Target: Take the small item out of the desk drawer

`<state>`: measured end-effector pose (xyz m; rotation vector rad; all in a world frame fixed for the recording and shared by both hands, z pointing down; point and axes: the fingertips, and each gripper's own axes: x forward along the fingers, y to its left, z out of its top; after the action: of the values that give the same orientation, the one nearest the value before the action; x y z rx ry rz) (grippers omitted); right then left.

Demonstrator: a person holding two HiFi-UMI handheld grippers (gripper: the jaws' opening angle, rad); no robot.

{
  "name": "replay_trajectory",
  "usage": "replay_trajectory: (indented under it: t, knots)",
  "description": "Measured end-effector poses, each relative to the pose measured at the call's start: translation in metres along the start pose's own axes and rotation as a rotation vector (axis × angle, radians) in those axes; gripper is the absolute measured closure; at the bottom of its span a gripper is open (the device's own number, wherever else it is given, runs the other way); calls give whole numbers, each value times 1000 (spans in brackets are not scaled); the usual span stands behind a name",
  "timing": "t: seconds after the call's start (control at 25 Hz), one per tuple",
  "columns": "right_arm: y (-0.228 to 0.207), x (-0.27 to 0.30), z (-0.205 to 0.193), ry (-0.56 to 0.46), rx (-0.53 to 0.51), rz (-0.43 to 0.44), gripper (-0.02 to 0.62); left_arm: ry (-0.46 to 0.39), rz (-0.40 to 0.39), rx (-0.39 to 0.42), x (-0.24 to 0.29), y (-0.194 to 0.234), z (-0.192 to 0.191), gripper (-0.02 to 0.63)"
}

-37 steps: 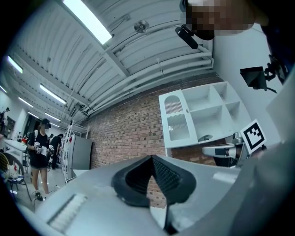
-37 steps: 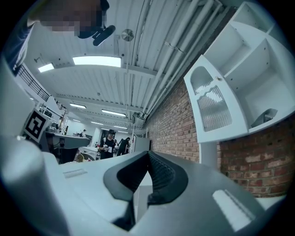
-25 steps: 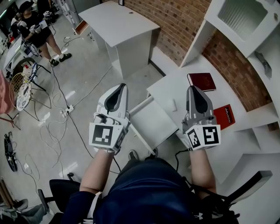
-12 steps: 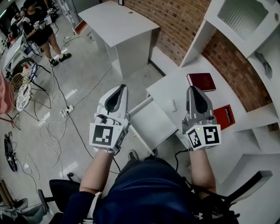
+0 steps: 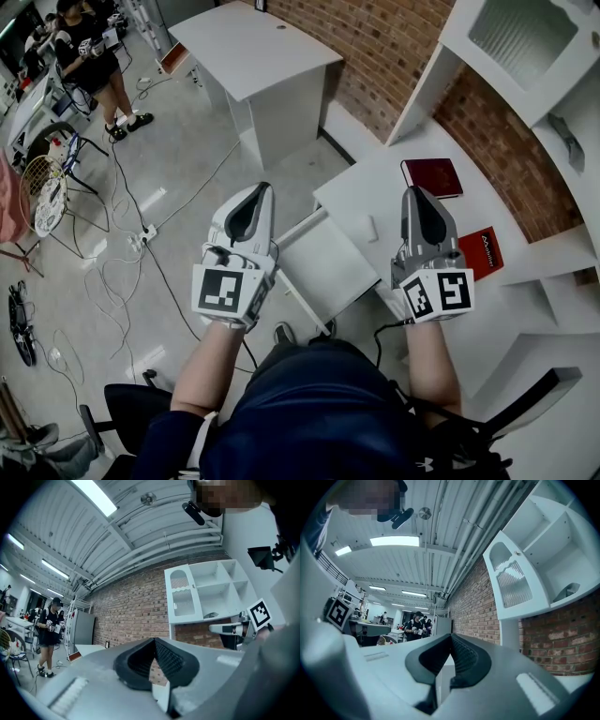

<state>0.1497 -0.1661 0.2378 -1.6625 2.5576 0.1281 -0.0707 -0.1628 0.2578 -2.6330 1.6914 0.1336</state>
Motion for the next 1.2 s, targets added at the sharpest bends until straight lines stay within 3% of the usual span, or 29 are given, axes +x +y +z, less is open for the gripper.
replay_trajectory:
  t: [1.2]
  knots:
    - [-5, 4, -7, 7, 15, 2, 594, 29, 22, 16, 7, 4, -6, 603]
